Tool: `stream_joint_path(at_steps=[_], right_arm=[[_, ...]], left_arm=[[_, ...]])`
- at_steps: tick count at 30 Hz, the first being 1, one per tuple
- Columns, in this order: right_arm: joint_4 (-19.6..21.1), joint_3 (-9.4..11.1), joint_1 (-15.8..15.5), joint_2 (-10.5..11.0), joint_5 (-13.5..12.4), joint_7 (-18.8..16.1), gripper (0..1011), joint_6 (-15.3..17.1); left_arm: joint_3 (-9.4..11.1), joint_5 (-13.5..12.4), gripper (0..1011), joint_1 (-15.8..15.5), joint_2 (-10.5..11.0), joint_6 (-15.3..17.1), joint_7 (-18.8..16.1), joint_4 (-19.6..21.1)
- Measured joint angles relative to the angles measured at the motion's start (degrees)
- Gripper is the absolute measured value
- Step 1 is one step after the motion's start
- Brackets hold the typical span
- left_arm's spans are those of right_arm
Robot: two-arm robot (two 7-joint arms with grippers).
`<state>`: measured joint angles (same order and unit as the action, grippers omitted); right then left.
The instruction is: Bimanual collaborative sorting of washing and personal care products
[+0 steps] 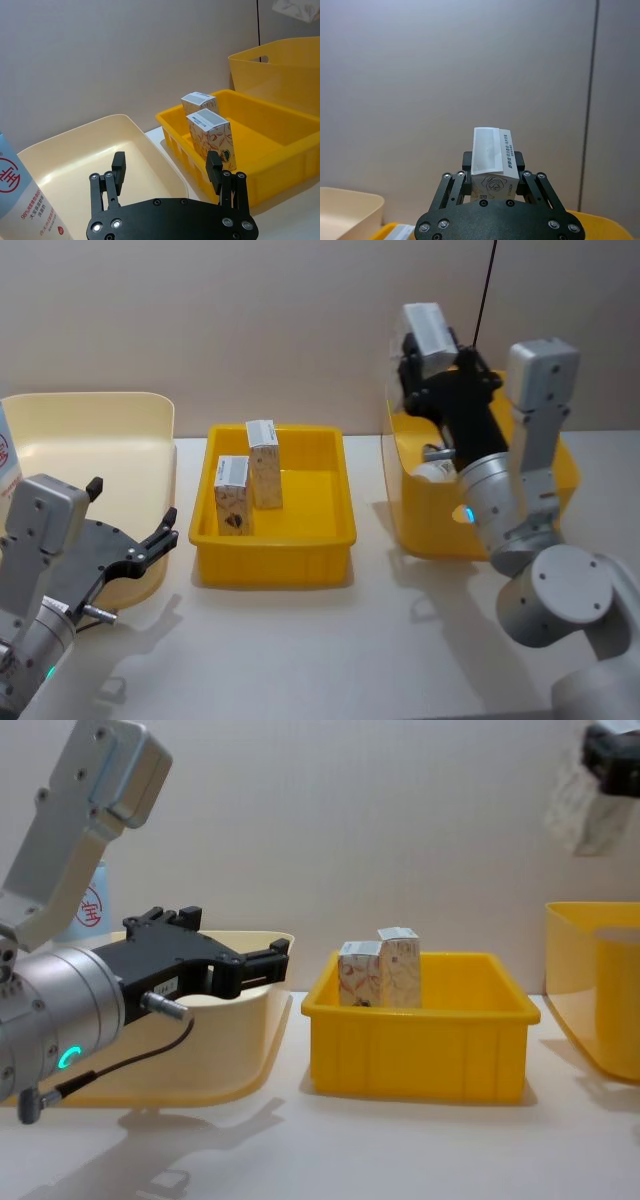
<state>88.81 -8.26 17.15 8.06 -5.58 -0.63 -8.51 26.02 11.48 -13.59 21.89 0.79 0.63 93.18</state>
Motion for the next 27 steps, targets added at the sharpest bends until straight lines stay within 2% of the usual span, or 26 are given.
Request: stream_joint_path(at_steps=[10, 14, 22, 23, 24, 25, 27], right_arm=[[3.3, 3.5, -2.7, 0.3, 3.2, 4.7, 445, 1.5], [4.8, 5.0, -4.1, 0.2, 4.7, 6.9, 445, 3.7], [6.4, 6.6, -5.9, -0.3, 6.2, 9.4, 445, 7.8], [6.9, 7.1, -6.5, -0.5, 6.7, 10.1, 445, 9.6], [6.9, 7.1, -6.5, -0.5, 6.7, 10.1, 445, 9.6], [7.3, 7.5, -7.0, -0.7, 7.1, 10.8, 445, 11.2], [7.5, 7.7, -7.2, -0.9, 7.4, 11.1, 445, 12.4]], left_arm=[[0.0, 0.0, 1000, 0.0, 0.0, 0.0, 0.0, 0.0], [0.0, 0.0, 1000, 0.0, 0.0, 0.0, 0.0, 0.0], [0.0, 0.0, 1000, 0.0, 0.0, 0.0, 0.0, 0.0], [0.0, 0.0, 1000, 0.0, 0.0, 0.0, 0.0, 0.0], [0.0, 0.0, 1000, 0.0, 0.0, 0.0, 0.0, 0.0], [0.0, 0.0, 1000, 0.0, 0.0, 0.0, 0.0, 0.0], [0.0, 0.0, 1000, 0.0, 0.0, 0.0, 0.0, 0.0]])
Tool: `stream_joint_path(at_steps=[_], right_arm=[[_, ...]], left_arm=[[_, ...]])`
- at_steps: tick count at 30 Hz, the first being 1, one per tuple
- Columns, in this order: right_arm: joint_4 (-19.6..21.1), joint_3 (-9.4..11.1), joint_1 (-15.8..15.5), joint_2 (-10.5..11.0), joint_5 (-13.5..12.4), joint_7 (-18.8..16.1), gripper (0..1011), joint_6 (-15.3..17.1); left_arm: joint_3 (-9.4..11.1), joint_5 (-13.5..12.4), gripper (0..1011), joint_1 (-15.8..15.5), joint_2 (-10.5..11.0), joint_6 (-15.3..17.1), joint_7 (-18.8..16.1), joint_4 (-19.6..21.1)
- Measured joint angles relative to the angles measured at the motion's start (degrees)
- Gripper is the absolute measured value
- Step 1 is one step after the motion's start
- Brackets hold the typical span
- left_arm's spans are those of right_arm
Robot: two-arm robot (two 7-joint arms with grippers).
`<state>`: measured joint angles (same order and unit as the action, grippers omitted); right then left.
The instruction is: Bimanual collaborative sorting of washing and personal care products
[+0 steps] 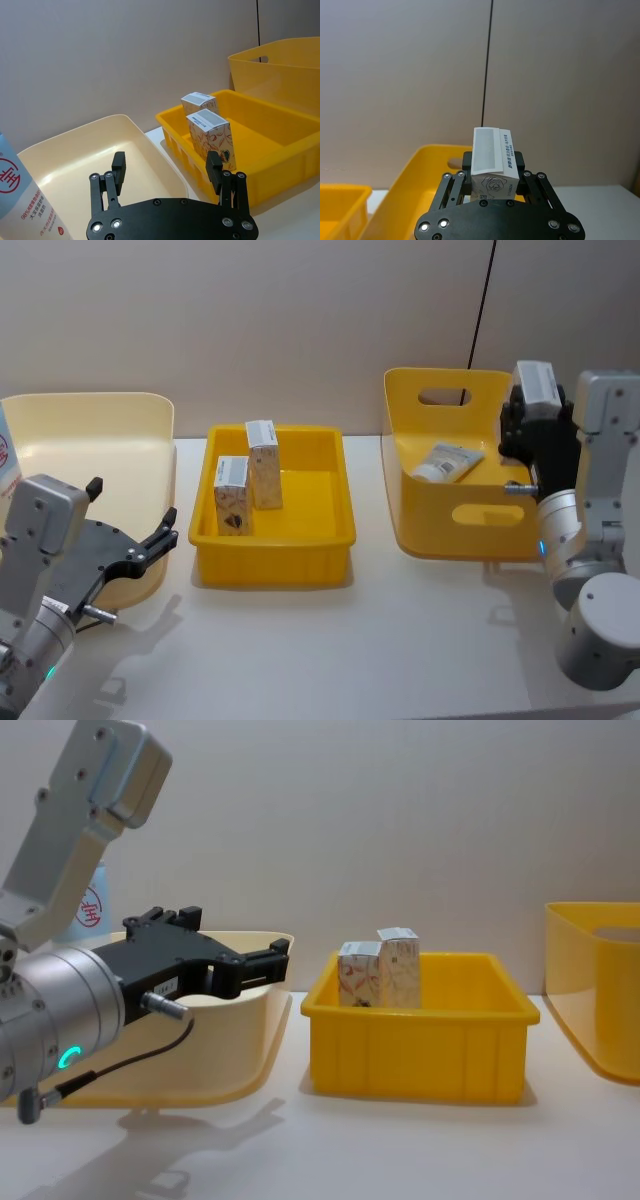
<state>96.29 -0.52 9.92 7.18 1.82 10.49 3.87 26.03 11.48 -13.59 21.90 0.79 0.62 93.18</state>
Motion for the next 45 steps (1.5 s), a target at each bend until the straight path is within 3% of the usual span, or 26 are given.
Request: stream_joint_path(at_steps=[10, 23, 26, 28, 30, 39, 45], right_arm=[[-0.3, 0.7, -0.4, -1.2, 1.2, 1.2, 445, 5.9], [-2.4, 0.2, 0.9, -2.2, 2.2, 1.3, 445, 8.8], [-2.6, 0.1, 1.1, -2.3, 2.3, 1.3, 502, 9.1], [-2.8, 0.0, 1.2, -2.4, 2.4, 1.2, 601, 9.3], [-2.9, 0.0, 1.3, -2.4, 2.4, 1.2, 620, 9.4], [-3.3, -0.1, 1.6, -2.6, 2.6, 1.2, 934, 9.8], [-3.4, -0.1, 1.6, -2.7, 2.7, 1.1, 1001, 9.9]], left_arm=[[0.0, 0.0, 1000, 0.0, 0.0, 0.0, 0.0, 0.0], [0.0, 0.0, 1000, 0.0, 0.0, 0.0, 0.0, 0.0], [0.0, 0.0, 1000, 0.0, 0.0, 0.0, 0.0, 0.0], [0.0, 0.0, 1000, 0.0, 0.0, 0.0, 0.0, 0.0], [0.0, 0.0, 1000, 0.0, 0.0, 0.0, 0.0, 0.0], [0.0, 0.0, 1000, 0.0, 0.0, 0.0, 0.0, 0.0], [0.0, 0.0, 1000, 0.0, 0.0, 0.0, 0.0, 0.0]])
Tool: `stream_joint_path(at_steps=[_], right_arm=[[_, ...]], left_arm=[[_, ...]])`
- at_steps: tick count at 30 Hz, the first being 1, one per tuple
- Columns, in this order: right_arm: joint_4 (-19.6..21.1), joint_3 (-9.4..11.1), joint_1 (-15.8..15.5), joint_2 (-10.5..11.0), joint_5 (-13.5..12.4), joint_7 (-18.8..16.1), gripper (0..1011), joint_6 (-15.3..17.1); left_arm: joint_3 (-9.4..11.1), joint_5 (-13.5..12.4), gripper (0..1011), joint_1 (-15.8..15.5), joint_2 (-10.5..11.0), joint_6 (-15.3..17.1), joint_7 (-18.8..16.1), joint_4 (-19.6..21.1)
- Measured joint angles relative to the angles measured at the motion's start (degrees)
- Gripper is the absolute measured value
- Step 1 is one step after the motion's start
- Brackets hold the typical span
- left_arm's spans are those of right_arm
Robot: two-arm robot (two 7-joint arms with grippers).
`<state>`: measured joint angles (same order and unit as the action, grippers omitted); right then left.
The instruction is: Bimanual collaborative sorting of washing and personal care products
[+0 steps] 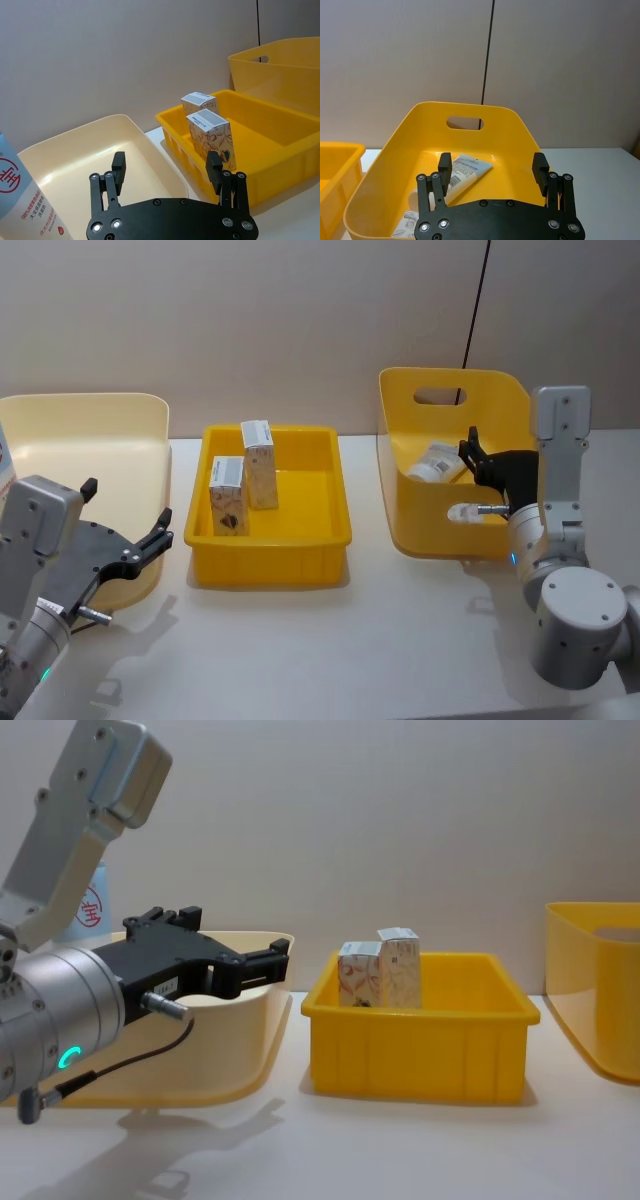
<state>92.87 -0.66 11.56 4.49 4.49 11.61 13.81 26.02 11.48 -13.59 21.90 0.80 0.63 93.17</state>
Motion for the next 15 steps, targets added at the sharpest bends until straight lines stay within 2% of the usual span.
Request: stream_joint_path(at_steps=[7, 15], right_arm=[[0.0, 0.0, -0.2, 0.1, 0.0, -0.7, 1001, -1.2], [0.7, -0.2, -1.0, 0.6, -1.3, -3.4, 1001, -6.2]], left_arm=[[0.0, 0.0, 1000, 0.0, 0.0, 0.0, 0.0, 0.0], [0.0, 0.0, 1000, 0.0, 0.0, 0.0, 0.0, 0.0]])
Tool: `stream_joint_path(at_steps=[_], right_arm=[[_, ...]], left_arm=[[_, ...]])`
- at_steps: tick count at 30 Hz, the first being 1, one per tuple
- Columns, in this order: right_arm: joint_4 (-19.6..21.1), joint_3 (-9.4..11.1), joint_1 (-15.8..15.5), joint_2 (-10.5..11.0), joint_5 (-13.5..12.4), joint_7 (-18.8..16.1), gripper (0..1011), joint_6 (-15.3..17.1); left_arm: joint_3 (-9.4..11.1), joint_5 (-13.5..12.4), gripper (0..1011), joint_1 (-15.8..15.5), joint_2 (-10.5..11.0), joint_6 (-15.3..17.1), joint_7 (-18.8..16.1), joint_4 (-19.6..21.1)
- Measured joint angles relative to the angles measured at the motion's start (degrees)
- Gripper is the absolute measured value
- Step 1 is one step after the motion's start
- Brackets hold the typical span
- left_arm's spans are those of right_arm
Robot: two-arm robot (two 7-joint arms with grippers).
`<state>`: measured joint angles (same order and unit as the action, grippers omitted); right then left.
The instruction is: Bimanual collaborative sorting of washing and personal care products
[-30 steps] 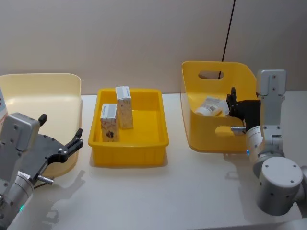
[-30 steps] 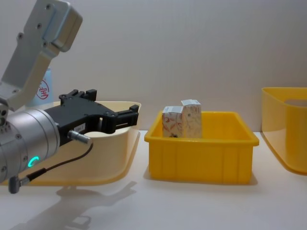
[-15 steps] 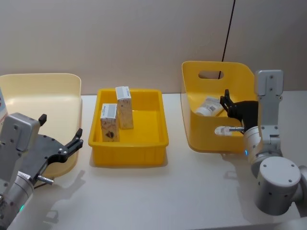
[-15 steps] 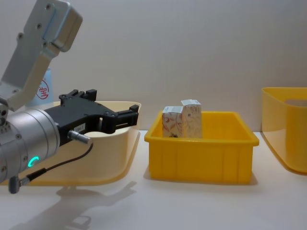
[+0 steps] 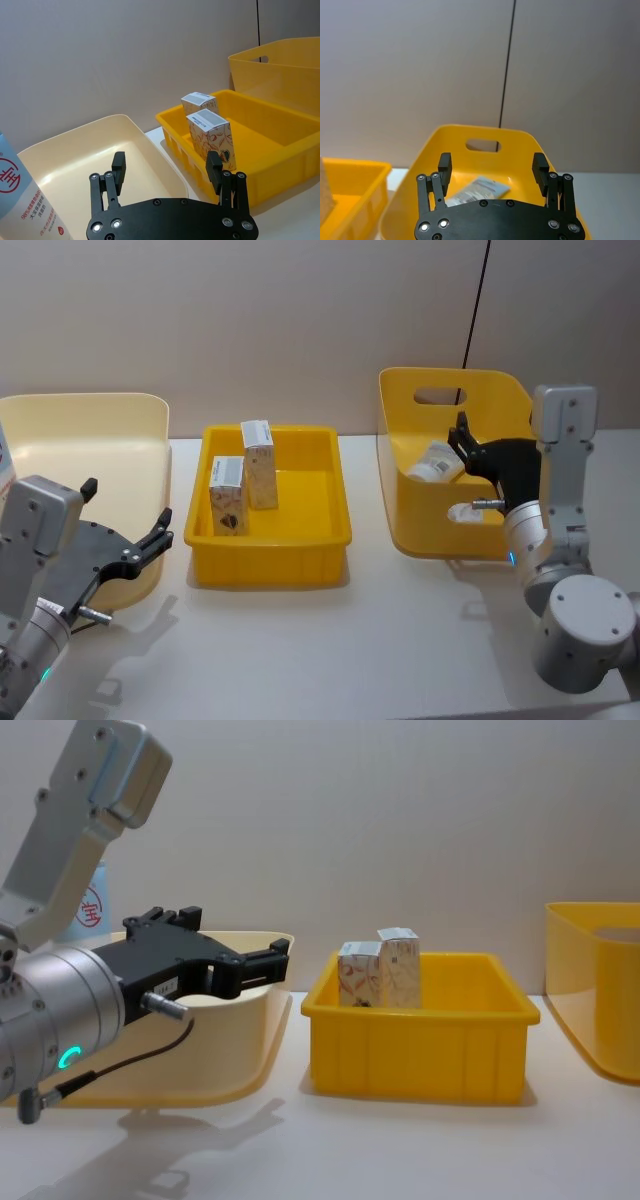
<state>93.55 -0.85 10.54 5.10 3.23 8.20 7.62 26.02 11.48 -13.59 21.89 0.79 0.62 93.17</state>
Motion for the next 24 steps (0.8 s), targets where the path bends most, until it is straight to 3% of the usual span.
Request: stream_joint_path(at_steps=[7, 17, 24], right_arm=[[0.7, -0.2, -0.7, 0.5, -1.4, -2.8, 1001, -4.5], [1.4, -1.4, -1.8, 1.9, -3.3, -3.7, 1001, -4.5], [3.3, -4.5, -4.6, 5.5, -8.0, -6.1, 1001, -4.8]], left_arm=[[0.0, 0.0, 1000, 0.0, 0.0, 0.0, 0.0, 0.0], [0.0, 0.0, 1000, 0.0, 0.0, 0.0, 0.0, 0.0], [0.0, 0.0, 1000, 0.0, 0.0, 0.0, 0.0, 0.0]])
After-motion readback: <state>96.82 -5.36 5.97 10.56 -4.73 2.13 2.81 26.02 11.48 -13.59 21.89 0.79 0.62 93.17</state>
